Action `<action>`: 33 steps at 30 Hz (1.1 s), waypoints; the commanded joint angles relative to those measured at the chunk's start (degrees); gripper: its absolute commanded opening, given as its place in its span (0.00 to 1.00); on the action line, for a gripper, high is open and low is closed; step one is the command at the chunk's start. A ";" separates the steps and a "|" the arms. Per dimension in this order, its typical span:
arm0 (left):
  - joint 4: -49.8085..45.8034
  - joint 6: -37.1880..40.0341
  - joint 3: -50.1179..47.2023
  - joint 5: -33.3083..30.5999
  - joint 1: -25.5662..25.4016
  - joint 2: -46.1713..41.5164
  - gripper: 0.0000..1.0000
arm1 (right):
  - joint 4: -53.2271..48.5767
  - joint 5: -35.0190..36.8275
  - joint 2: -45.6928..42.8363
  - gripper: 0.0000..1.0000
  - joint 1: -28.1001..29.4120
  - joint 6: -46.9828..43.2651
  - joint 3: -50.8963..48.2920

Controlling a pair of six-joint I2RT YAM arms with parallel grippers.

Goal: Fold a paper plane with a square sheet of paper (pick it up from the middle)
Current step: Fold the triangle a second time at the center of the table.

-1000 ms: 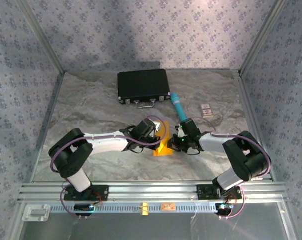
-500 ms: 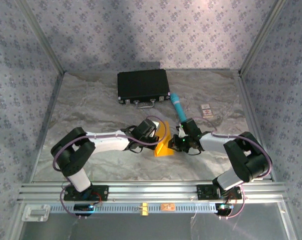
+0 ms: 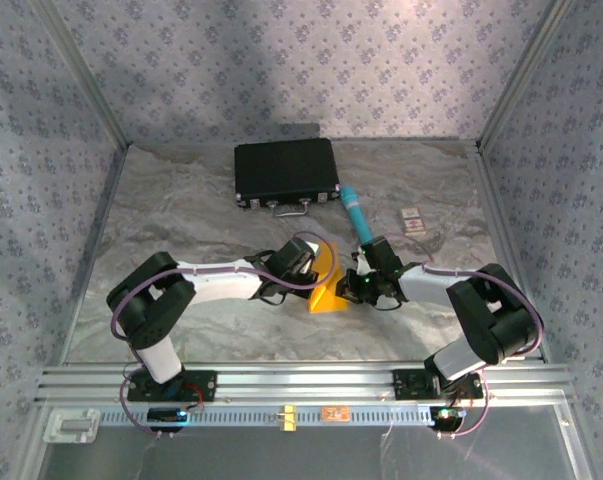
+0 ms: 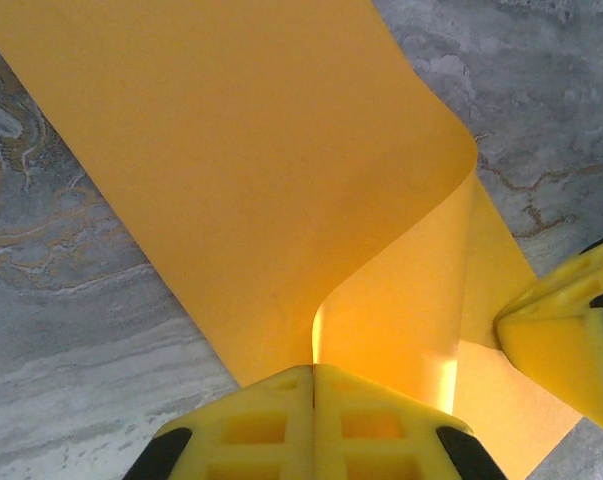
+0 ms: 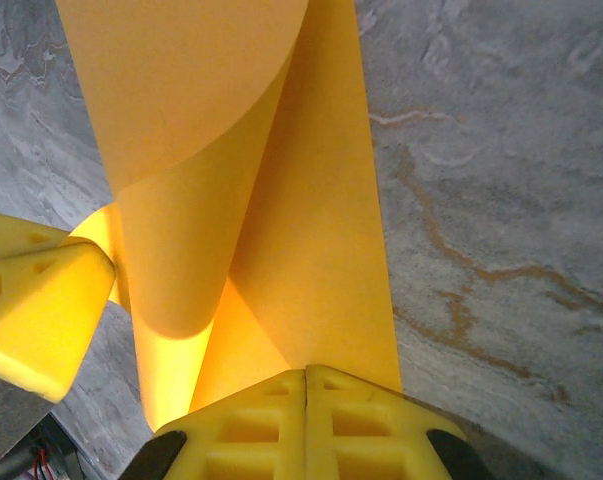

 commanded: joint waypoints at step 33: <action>-1.28 1.68 2.83 -2.36 0.52 2.90 0.00 | -4.22 1.58 -0.14 0.00 -0.37 -0.80 -0.47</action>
